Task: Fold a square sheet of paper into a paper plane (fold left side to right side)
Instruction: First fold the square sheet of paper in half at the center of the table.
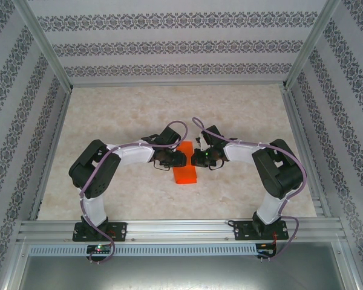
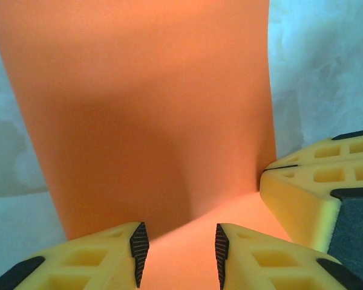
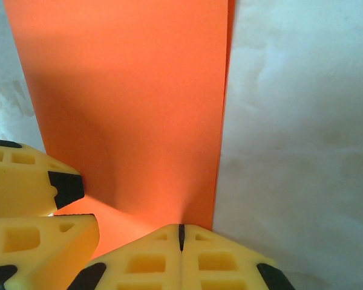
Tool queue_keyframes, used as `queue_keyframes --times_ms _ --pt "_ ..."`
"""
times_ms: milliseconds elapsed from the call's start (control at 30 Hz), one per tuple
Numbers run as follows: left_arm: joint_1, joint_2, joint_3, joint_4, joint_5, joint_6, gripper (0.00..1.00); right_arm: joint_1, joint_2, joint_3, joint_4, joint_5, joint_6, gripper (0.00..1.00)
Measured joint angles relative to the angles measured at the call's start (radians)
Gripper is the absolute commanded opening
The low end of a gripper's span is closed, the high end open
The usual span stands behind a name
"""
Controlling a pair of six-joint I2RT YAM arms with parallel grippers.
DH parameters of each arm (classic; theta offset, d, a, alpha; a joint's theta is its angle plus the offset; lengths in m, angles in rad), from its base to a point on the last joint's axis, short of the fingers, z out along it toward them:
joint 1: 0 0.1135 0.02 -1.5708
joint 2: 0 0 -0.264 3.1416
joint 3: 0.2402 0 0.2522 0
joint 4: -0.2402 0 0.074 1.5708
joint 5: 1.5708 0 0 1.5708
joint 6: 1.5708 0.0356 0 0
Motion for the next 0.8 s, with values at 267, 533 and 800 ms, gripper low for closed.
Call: queue_keyframes --times_ms 267,533,800 --pt "0.005 -0.009 -0.017 0.023 0.014 0.000 0.40 0.000 0.002 0.004 -0.008 0.000 -0.003 0.05" --pt "0.113 -0.124 -0.111 -0.039 -0.004 0.010 0.33 0.000 0.003 0.006 -0.010 0.000 -0.006 0.05" --pt "0.126 -0.180 -0.108 0.020 0.060 0.019 0.30 0.000 0.003 0.008 -0.014 0.000 -0.006 0.05"
